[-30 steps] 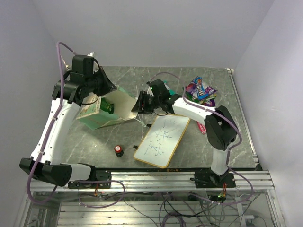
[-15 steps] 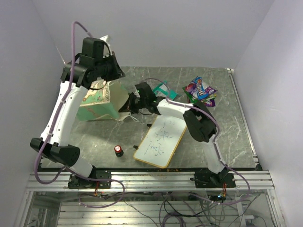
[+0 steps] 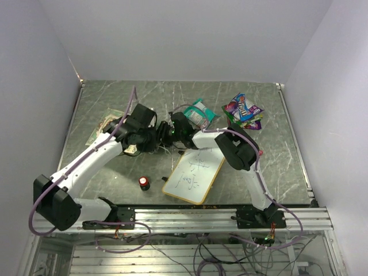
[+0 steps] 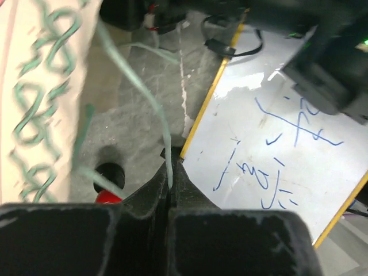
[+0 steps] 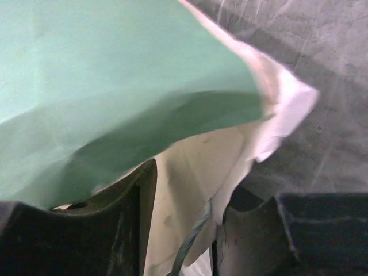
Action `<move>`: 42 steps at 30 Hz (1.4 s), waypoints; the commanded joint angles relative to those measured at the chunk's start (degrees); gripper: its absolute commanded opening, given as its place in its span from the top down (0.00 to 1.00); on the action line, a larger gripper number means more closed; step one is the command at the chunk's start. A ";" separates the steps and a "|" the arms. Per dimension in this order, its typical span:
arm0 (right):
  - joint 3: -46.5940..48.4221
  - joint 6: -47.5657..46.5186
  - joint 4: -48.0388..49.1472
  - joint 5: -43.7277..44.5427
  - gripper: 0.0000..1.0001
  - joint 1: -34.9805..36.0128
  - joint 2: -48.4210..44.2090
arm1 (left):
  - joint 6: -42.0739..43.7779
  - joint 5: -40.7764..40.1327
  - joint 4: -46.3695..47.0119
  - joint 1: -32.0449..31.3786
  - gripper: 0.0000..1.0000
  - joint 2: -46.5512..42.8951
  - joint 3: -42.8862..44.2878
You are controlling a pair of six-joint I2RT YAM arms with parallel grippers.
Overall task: Take the snacks out of the paper bag
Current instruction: Adjust the paper bag at the center of the board.
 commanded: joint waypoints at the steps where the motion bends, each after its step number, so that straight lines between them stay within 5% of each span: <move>1: -1.98 -9.83 -6.00 2.61 0.61 -0.22 -4.17 | -3.77 -1.69 3.58 1.69 0.93 -6.12 -2.39; 8: -6.64 -20.66 -12.42 4.16 0.44 -1.52 -13.50 | -4.44 -2.37 -1.32 5.71 0.93 -8.96 0.48; 21: -14.48 -33.93 -12.55 2.63 0.38 -0.07 -30.02 | -10.81 -21.33 -25.13 9.72 0.93 -23.09 1.55; 24: -14.77 -38.76 -11.59 2.12 0.38 -0.02 -31.20 | -8.73 -19.52 -17.87 9.75 0.93 -21.44 1.68; 32: -22.40 -59.75 3.31 -5.32 0.40 1.66 -34.61 | -11.17 4.77 9.53 9.72 0.93 -6.20 2.26; 36: -29.28 -75.51 14.89 -5.82 0.41 4.46 -35.26 | -12.74 7.29 14.79 9.72 0.93 -8.47 -0.74; 42: -30.80 -80.18 31.52 -7.07 0.50 7.03 -29.65 | -13.81 4.42 14.37 9.74 0.93 -14.60 -5.23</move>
